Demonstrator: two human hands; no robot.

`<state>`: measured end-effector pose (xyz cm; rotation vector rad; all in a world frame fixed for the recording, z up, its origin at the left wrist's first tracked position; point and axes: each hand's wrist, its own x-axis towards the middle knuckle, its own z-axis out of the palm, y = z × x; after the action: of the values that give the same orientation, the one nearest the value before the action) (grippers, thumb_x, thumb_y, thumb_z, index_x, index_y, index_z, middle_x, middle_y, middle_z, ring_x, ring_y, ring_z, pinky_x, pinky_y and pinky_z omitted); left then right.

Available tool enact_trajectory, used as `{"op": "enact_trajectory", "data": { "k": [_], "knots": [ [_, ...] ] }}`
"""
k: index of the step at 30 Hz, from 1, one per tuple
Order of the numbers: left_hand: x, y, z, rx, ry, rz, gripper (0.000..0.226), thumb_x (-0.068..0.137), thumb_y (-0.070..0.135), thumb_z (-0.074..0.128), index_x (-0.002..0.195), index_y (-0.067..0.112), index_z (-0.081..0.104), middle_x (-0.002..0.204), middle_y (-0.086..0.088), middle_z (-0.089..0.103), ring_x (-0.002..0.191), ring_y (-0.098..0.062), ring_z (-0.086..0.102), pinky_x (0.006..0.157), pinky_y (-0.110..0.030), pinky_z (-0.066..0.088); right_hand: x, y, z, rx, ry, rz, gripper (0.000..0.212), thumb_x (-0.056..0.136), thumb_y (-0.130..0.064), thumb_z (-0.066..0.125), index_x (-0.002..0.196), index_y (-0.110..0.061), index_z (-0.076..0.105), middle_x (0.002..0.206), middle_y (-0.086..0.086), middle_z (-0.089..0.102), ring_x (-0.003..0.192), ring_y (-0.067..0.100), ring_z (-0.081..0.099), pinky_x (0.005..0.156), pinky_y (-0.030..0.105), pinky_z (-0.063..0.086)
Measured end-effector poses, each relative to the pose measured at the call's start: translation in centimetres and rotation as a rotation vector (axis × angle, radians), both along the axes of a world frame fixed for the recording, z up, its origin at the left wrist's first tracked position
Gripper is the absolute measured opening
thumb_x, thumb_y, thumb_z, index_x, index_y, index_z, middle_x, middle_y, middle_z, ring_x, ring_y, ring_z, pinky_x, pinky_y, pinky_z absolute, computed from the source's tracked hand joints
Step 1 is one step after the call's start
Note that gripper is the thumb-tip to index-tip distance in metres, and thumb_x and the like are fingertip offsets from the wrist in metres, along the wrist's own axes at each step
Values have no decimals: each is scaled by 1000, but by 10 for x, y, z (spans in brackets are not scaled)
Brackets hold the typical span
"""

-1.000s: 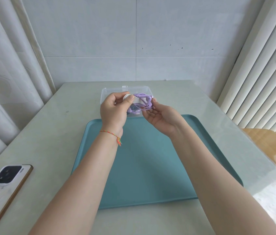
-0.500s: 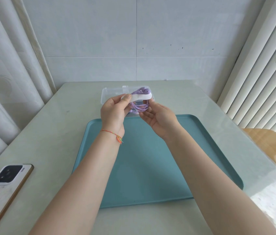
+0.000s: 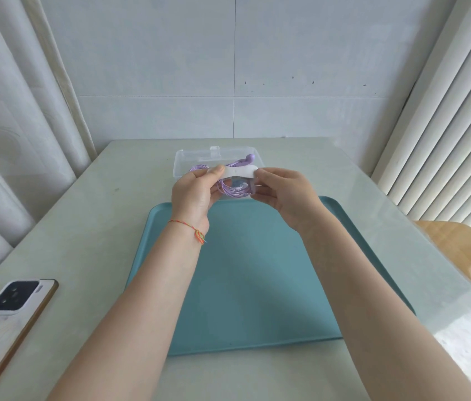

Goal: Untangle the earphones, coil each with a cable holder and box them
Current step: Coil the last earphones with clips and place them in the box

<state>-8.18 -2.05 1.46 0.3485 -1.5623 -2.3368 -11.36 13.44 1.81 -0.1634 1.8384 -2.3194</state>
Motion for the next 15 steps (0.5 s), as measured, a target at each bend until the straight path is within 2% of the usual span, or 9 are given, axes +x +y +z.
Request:
{"op": "enact_trajectory", "data": {
  "k": [5,9,12,15],
  "knots": [
    [0,8,-4,16,43,24,10,91,8,63,88,2,71,93,-15,68,82,-24,66,80,-34,56,6,-14,-6,-181,-88,64,14,93,-12,61,102,-1,64,90,13,71,76,20,70,75,27,58],
    [-1,10,-7,38,48,30,25,92,10,60,107,-9,67,112,-25,66,92,-29,65,91,-41,52,8,-19,-8,-193,-87,22,18,91,-8,63,105,0,56,91,15,69,71,19,69,68,26,57],
    [-2,11,-4,46,25,22,29,93,10,59,111,-12,64,113,-29,65,90,-30,64,87,-41,54,7,-17,-6,-62,-36,44,16,88,-5,66,100,0,56,91,18,67,72,21,68,70,29,58],
    [1,8,-1,35,15,-39,27,95,8,55,110,-12,64,104,-25,66,84,-28,66,74,-30,58,5,-5,1,78,5,125,23,87,-14,70,103,-2,59,94,14,69,82,22,69,79,31,57]
  ]
}}
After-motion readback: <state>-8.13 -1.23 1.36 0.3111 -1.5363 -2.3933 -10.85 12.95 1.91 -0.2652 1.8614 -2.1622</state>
